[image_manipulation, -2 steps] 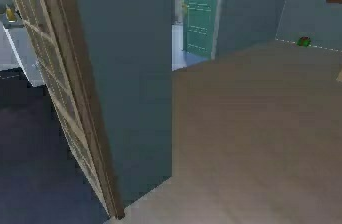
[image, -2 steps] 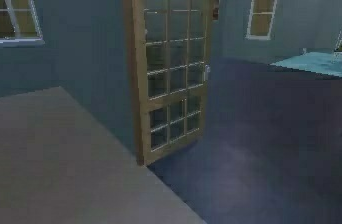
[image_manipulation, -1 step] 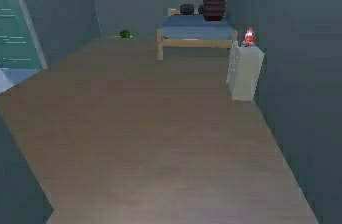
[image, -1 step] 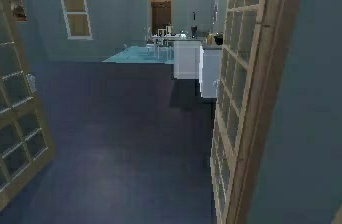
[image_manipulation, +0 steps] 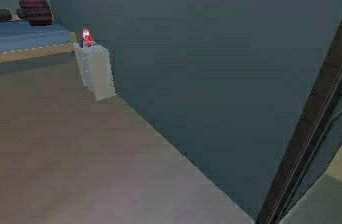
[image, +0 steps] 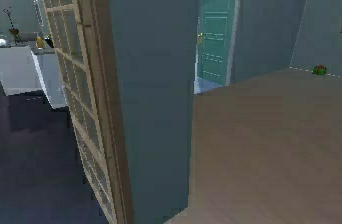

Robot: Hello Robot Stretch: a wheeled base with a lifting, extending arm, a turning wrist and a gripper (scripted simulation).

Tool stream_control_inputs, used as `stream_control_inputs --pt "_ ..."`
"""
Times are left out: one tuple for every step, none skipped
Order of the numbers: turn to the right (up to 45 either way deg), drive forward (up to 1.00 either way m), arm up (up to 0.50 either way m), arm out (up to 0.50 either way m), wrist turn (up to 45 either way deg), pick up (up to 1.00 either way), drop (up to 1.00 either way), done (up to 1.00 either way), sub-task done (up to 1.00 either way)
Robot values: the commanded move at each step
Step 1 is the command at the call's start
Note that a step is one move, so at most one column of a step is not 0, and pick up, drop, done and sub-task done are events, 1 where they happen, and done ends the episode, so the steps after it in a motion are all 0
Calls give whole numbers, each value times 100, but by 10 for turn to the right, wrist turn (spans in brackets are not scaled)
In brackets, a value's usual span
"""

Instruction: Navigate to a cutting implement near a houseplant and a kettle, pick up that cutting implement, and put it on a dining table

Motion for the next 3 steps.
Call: stream_control_inputs --pt "0 10 0 0 0 0 0 0 0" --pt "-450 0 0 0 0 0 0 0 0" --pt "-180 0 0 0 0 0 0 0 0"
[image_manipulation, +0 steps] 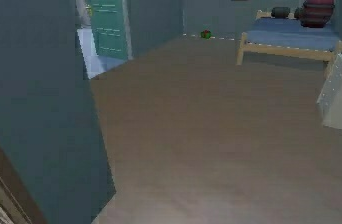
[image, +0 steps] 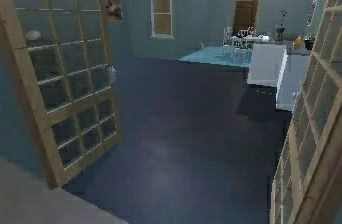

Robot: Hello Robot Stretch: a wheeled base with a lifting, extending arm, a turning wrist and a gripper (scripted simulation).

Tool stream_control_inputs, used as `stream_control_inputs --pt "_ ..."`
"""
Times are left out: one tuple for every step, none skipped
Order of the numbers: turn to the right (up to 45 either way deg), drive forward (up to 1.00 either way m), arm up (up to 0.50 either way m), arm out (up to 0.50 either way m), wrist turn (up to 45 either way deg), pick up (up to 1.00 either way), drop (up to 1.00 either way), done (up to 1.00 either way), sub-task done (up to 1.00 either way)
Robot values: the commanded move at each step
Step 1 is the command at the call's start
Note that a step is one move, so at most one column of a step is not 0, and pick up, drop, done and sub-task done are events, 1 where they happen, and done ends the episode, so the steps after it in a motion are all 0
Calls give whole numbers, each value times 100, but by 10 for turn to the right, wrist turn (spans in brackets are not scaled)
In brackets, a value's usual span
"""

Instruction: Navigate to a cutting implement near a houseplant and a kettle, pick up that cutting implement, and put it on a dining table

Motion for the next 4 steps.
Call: stream_control_inputs --pt "0 60 0 0 0 0 0 0 0" --pt "240 0 0 0 0 0 0 0 0" --pt "0 100 0 0 0 0 0 0 0" --pt "30 0 0 0 0 0 0 0 0"
